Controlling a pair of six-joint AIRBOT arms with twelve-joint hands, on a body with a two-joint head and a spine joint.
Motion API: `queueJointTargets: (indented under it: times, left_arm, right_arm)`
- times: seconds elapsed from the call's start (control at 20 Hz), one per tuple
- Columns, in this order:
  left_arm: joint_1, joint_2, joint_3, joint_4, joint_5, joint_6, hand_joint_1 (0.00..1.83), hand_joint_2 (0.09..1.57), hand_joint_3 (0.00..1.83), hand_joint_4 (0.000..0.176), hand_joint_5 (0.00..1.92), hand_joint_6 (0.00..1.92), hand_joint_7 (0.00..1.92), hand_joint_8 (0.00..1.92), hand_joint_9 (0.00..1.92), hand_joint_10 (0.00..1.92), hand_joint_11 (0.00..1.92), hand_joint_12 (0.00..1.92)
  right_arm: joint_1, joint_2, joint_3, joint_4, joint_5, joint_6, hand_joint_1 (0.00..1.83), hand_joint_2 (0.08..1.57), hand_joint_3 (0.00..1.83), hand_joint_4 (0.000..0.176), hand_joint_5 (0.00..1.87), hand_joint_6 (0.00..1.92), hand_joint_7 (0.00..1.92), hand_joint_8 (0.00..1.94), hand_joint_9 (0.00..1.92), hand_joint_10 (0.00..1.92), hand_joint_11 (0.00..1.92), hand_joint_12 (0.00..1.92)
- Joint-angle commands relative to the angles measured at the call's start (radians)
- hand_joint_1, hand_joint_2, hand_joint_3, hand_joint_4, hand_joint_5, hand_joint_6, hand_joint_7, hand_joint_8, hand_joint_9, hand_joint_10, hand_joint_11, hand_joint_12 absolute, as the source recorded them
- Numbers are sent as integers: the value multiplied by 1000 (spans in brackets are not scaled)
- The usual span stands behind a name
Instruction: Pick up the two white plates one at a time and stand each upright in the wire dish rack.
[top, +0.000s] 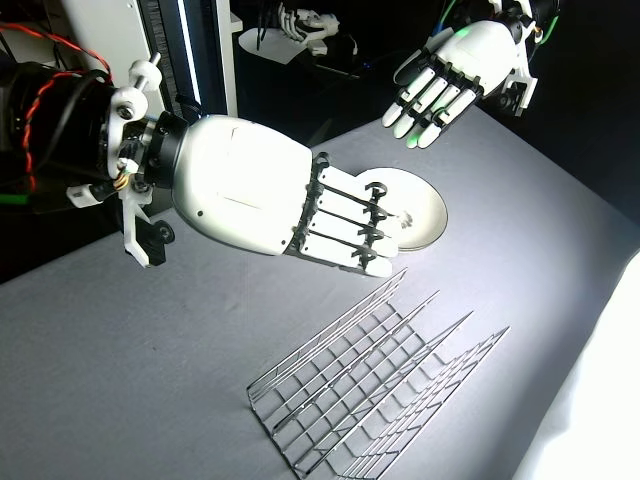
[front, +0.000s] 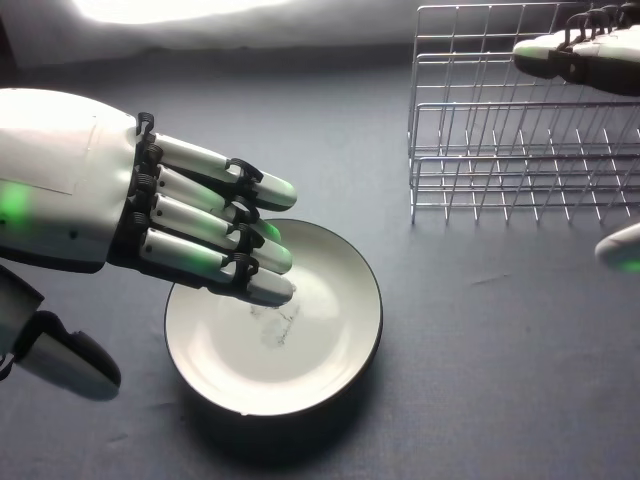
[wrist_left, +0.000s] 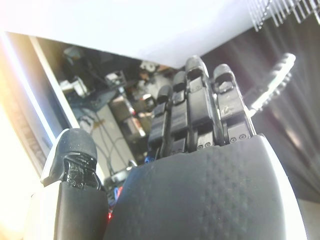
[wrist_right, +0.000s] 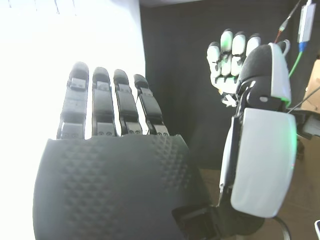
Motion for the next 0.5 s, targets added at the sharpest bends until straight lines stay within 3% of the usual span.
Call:
queueJointTargets:
  times: [0.0, 0.05, 0.45]
  left_arm:
    - [-3, 5, 8, -89, -39, -3, 0, 1128, 145, 0, 27, 26, 0, 16, 0, 2, 0, 0]
    - [-1, 5, 11, -89, -42, -2, 0, 1193, 30, 0, 38, 3, 0, 0, 0, 0, 0, 0]
    - [6, 4, 8, -99, -42, 26, 0, 1193, 14, 0, 35, 7, 0, 0, 0, 0, 0, 0]
  right_arm:
    - [6, 6, 1, 26, 98, 1, 0, 979, 149, 0, 0, 0, 0, 0, 0, 0, 0, 0]
    - [2, 6, 2, 26, 96, 1, 0, 1039, 33, 0, 0, 0, 0, 0, 0, 0, 0, 0]
    - [-5, -5, 14, 26, 100, -4, 0, 1051, 18, 0, 0, 0, 0, 0, 0, 0, 0, 0]
